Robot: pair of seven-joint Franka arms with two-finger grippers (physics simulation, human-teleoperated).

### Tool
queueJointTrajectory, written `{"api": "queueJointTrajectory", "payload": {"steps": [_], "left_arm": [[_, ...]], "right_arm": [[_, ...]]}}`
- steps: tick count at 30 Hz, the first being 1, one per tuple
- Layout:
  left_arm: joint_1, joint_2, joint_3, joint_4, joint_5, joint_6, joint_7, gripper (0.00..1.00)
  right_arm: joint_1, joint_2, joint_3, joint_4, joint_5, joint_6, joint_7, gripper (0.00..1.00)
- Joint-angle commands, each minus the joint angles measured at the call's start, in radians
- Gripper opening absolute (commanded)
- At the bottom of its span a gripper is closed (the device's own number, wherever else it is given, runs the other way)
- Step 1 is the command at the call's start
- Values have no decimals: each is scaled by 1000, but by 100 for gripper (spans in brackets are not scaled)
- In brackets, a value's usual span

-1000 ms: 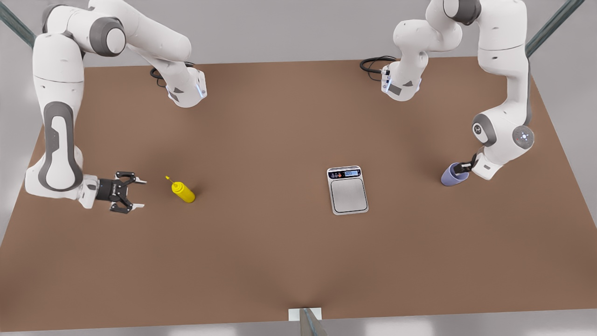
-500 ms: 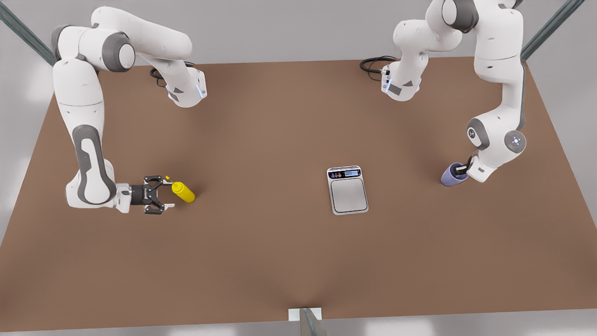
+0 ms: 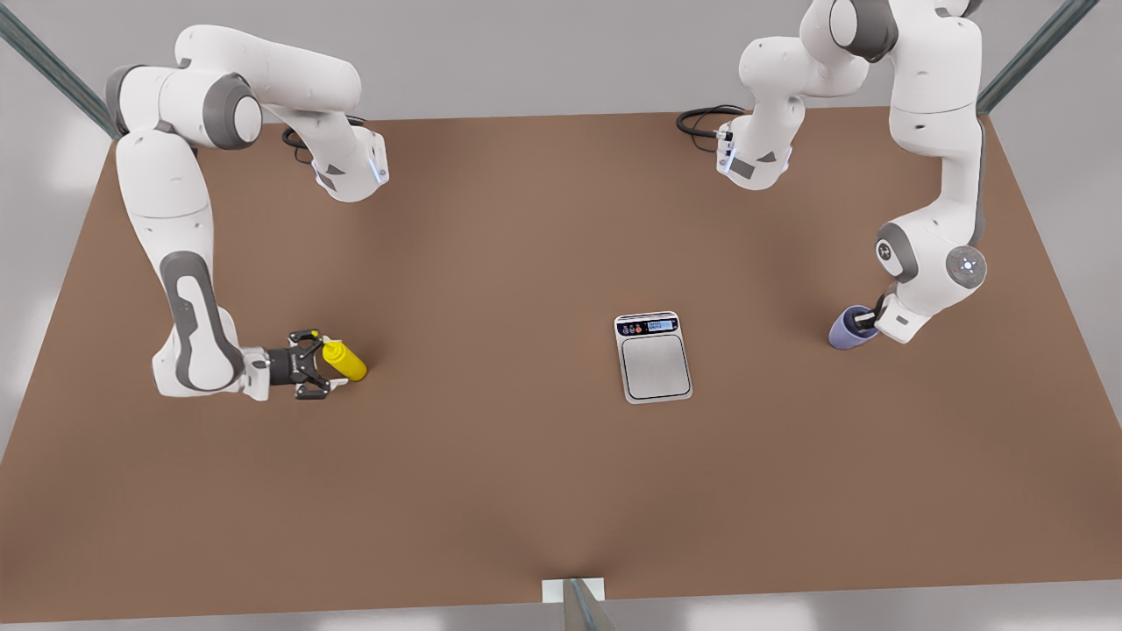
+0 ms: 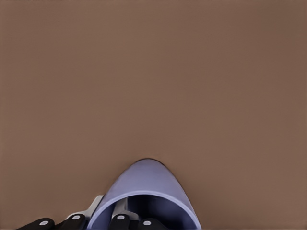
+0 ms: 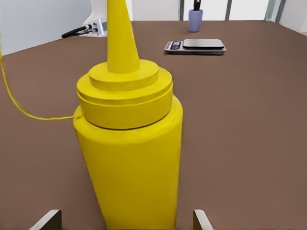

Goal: Move cup to the weight, pick up sauce bottle, pour sauce

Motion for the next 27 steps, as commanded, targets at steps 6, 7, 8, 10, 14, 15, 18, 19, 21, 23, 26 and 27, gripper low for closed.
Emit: {"api": "queueJointTrajectory", "payload": {"steps": [6,7,8,10,14,15,18,19,21,23,26,27], "left_arm": [[0,-2,0,0,0,0,0,26],[0,-2,0,0,0,-2,1,22],[0,-2,0,0,0,-2,2,21],[-1,-2,0,0,0,-3,2,23],[-1,0,0,2,0,-5,2,34],[-1,0,0,2,0,-5,2,34],[-1,-5,0,3,0,-3,2,31],[-1,-5,-2,3,0,-2,2,29],[-1,-3,-6,3,-2,0,2,29],[-1,-2,-6,3,-2,0,2,25],[-1,-5,-6,5,-2,-3,0,24],[-1,-17,-8,9,-2,-9,-3,24]], "right_arm": [[2,4,6,2,2,-2,0,100],[2,4,9,1,7,-2,0,100],[2,4,14,2,7,-2,0,100],[2,4,15,2,7,-1,0,100],[2,10,23,4,7,-1,0,100],[0,10,23,4,7,-2,2,100],[0,12,23,4,7,-1,5,84],[0,12,23,4,7,-1,6,80],[0,12,23,4,7,1,8,76],[0,15,23,4,7,1,8,72],[0,16,23,4,7,4,8,68],[-1,16,23,4,7,2,8,66]]}}
